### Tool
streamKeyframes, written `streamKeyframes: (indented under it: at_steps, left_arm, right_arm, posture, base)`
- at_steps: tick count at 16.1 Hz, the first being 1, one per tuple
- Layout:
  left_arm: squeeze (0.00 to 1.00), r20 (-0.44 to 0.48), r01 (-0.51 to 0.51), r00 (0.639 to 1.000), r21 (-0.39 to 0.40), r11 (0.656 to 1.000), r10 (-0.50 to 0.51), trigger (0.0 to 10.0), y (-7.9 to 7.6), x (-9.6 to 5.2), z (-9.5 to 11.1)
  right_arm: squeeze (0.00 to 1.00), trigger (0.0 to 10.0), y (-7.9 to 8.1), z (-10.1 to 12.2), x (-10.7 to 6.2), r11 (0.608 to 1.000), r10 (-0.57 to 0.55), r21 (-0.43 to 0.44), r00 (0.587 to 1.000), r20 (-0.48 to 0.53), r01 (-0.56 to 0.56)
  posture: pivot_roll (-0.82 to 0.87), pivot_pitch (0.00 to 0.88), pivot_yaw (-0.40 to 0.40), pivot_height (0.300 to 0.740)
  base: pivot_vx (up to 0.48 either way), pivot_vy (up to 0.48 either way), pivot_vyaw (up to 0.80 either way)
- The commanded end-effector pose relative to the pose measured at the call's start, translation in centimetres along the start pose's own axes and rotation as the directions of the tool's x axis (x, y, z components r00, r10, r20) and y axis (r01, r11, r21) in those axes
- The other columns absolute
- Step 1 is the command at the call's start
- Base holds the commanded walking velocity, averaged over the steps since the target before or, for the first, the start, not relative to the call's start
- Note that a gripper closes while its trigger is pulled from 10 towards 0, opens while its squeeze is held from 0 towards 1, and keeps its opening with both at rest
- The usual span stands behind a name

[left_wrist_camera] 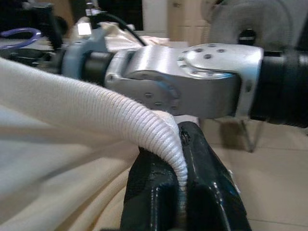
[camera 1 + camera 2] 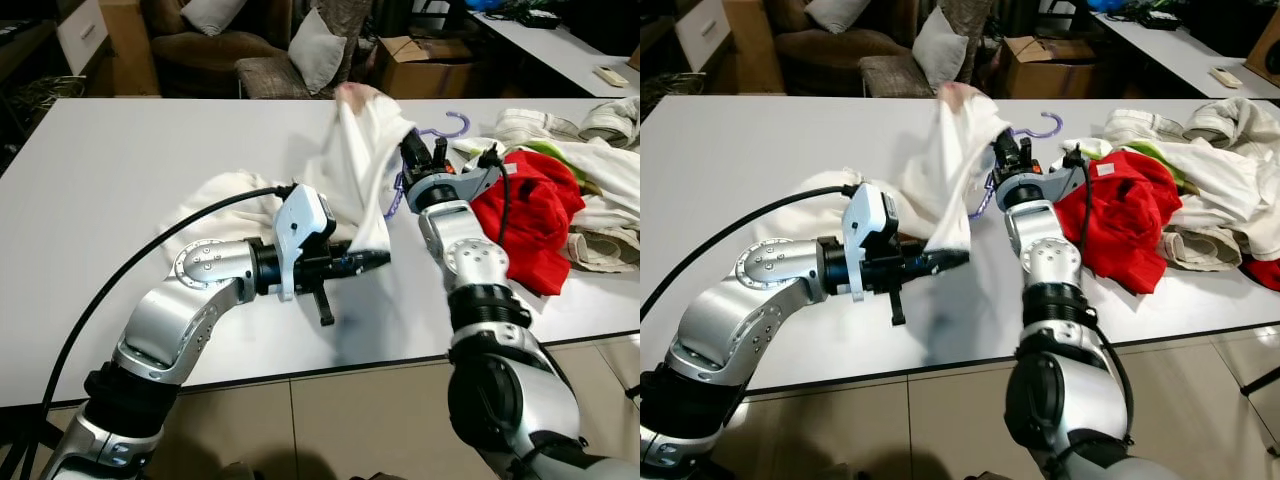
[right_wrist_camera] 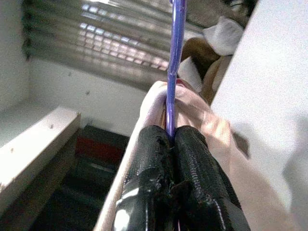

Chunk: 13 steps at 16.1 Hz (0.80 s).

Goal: Hang hanger

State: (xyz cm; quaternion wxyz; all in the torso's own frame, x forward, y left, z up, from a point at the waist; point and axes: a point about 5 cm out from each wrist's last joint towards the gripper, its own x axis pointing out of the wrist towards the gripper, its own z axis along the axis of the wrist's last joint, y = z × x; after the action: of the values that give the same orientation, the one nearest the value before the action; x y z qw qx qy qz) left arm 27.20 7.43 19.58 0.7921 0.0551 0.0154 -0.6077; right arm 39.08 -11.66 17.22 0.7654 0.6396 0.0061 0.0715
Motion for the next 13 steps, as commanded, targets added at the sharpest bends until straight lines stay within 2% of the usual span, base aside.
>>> streamKeyframes:
  at_steps: [1, 3, 4, 5, 6, 7, 10, 13]
  left_arm:
    - [0.00, 0.056, 0.000, 0.998, -0.007, 1.000, 0.000, 0.0, -0.3, 0.8, 0.6]
    - [0.00, 0.106, -0.063, 0.992, -0.017, 0.998, 0.064, 0.0, 0.2, 1.5, 1.2]
    - [0.00, 0.099, -0.089, 0.991, 0.004, 0.996, 0.088, 0.0, 0.4, 1.8, 1.3]
    - [0.00, -0.074, -0.100, 0.991, 0.151, 0.983, 0.112, 10.0, 0.3, 2.3, -0.4]
    - [0.00, -0.141, -0.080, 0.984, 0.202, 0.976, 0.110, 10.0, 0.1, 2.4, -1.2]
    - [1.00, -0.198, -0.064, 0.975, 0.198, 0.978, 0.104, 10.0, -0.1, 2.1, -1.9]
    - [1.00, -0.167, -0.063, 0.981, 0.182, 0.981, 0.094, 10.0, -0.5, 2.0, -1.3]
    - [1.00, -0.209, -0.048, 0.972, 0.275, 0.960, 0.108, 10.0, -0.4, 2.3, -1.5]
  right_arm:
    - [0.00, 10.0, 0.9, -0.2, 0.5, 1.000, 0.004, 0.009, 1.000, 0.009, -0.004]
    - [0.00, 10.0, 1.2, -1.2, 0.7, 1.000, 0.004, -0.003, 1.000, -0.024, -0.004]
    - [0.00, 10.0, 1.4, -1.7, 0.7, 1.000, 0.012, -0.001, 0.999, -0.053, -0.012]
    - [0.00, 10.0, 2.3, -2.4, 0.7, 0.998, 0.055, 0.031, 0.993, -0.104, -0.052]
    - [0.00, 10.0, 2.6, -2.4, 0.7, 0.997, 0.072, 0.048, 0.991, -0.114, -0.067]
    - [0.00, 10.0, 3.2, -1.7, 0.7, 0.992, 0.110, 0.076, 0.988, -0.110, -0.102]
    - [0.00, 10.0, 3.1, -0.4, 0.6, 0.987, 0.132, 0.102, 0.988, -0.083, -0.123]
    - [0.00, 10.0, 2.9, 0.6, 0.4, 0.976, 0.142, 0.175, 0.988, -0.058, -0.130]
  posture:
    - [-0.06, 0.000, -0.076, 0.740]
    - [-0.06, 0.000, -0.079, 0.740]
    - [-0.05, 0.000, -0.082, 0.740]
    - [-0.05, 0.000, -0.089, 0.740]
    - [-0.05, 0.000, -0.089, 0.740]
    - [-0.06, 0.000, -0.087, 0.740]
    - [-0.06, 0.000, -0.087, 0.740]
    - [-0.07, 0.000, -0.074, 0.740]
  base:
    - [0.000, 0.000, 0.00]
    - [0.000, 0.000, 0.00]
    - [0.000, 0.000, 0.00]
    - [0.000, 0.000, 0.00]
    - [0.000, 0.000, 0.00]
    - [0.000, 0.000, 0.00]
    - [0.000, 0.000, 0.00]
    - [0.000, 0.000, 0.00]
